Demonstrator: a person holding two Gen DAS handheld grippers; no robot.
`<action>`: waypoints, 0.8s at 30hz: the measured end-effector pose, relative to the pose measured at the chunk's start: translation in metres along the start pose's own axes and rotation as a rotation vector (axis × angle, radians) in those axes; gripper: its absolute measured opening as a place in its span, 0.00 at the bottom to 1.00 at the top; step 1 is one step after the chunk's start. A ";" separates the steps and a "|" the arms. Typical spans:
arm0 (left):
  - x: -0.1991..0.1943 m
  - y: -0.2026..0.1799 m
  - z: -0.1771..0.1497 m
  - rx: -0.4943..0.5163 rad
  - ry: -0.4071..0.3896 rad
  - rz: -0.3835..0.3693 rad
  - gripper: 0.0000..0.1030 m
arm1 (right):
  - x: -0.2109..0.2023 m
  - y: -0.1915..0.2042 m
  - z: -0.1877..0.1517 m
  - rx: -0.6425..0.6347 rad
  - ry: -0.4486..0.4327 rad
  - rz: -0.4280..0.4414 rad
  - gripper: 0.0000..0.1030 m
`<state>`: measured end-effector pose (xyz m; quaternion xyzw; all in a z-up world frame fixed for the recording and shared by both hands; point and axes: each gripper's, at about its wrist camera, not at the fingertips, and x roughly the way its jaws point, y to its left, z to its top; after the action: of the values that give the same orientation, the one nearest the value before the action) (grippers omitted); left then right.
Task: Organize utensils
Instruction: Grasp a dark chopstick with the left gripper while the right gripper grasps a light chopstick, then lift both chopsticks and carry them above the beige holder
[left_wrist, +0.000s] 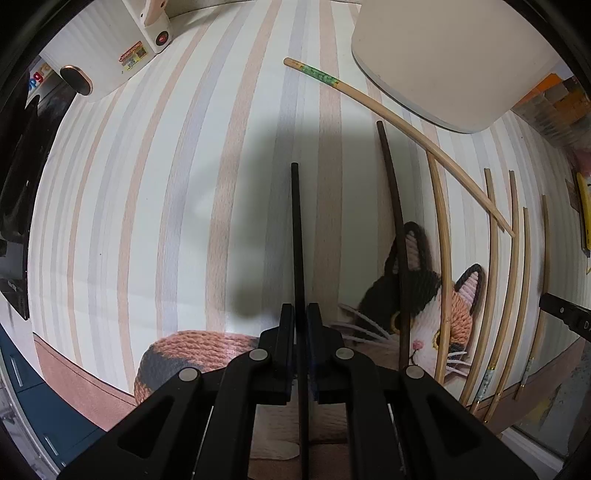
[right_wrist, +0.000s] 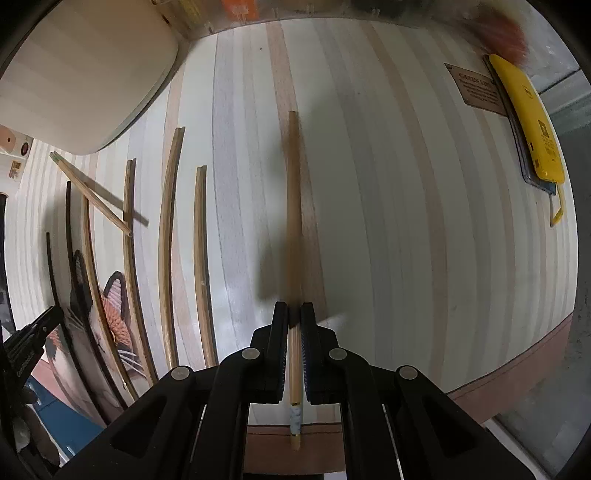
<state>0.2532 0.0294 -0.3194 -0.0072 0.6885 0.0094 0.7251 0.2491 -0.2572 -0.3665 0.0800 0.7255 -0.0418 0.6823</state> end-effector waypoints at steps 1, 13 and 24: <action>0.000 -0.001 0.001 0.000 0.000 0.000 0.05 | -0.002 0.007 0.014 -0.003 0.008 -0.004 0.07; 0.001 -0.006 0.001 0.004 -0.010 0.017 0.05 | -0.003 0.027 0.049 -0.045 0.029 -0.052 0.07; -0.037 -0.010 0.011 -0.009 -0.099 0.026 0.03 | -0.045 0.027 0.045 0.017 -0.103 0.039 0.07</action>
<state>0.2629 0.0195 -0.2818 -0.0011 0.6518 0.0220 0.7581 0.3001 -0.2411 -0.3231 0.0978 0.6873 -0.0389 0.7187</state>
